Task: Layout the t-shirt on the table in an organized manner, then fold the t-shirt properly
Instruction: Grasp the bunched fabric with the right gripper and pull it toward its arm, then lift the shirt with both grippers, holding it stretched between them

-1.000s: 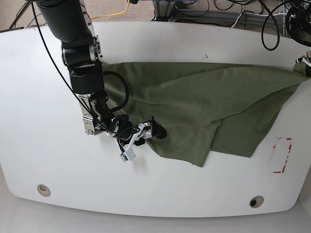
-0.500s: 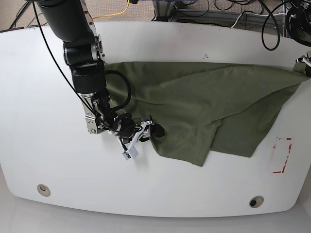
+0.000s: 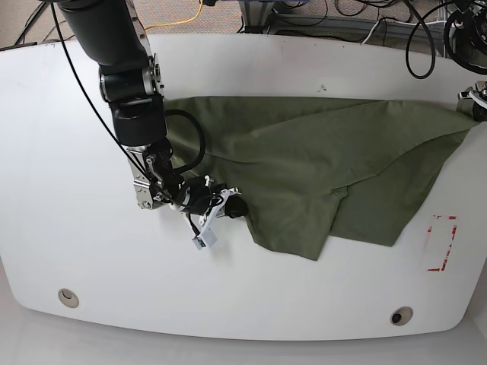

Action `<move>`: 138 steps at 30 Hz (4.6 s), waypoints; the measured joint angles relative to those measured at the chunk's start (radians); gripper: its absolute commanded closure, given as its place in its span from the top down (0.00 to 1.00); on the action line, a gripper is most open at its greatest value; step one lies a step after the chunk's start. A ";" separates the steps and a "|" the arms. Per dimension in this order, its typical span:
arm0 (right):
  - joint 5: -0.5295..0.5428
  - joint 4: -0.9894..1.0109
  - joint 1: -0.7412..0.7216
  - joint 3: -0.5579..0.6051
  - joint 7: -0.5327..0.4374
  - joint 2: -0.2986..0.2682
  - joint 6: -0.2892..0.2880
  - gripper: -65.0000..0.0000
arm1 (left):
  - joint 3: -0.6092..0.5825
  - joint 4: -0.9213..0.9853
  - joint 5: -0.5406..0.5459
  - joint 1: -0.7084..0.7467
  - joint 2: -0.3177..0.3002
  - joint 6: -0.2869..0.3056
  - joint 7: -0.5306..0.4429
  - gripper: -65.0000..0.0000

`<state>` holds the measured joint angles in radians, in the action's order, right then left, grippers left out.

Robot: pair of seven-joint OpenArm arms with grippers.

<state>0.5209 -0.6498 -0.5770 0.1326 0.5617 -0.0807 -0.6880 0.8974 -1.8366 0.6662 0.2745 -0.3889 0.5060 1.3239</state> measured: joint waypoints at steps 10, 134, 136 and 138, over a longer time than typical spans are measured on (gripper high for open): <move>0.003 -0.260 0.049 -0.003 0.155 -0.016 0.003 0.00 | 0.001 0.000 -0.002 -0.003 0.000 0.000 0.000 0.00; 0.009 -1.302 0.678 -0.297 0.498 -0.043 -0.011 0.00 | -0.106 -0.082 0.013 -0.362 0.033 0.000 0.010 0.00; 0.005 -1.300 0.653 -0.308 0.513 -0.050 -0.011 0.00 | -0.106 -0.084 0.041 -0.399 0.033 -0.001 0.009 0.00; 0.003 -1.300 0.618 -0.329 0.514 -0.052 -0.009 0.00 | -0.106 -0.084 0.066 -0.435 0.034 -0.004 0.013 0.00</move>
<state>0.5243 -1.9495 0.0414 -0.1963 1.0756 -0.1326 -0.6968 0.7918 -1.9205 0.7326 -0.1608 -0.3550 0.5022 1.3365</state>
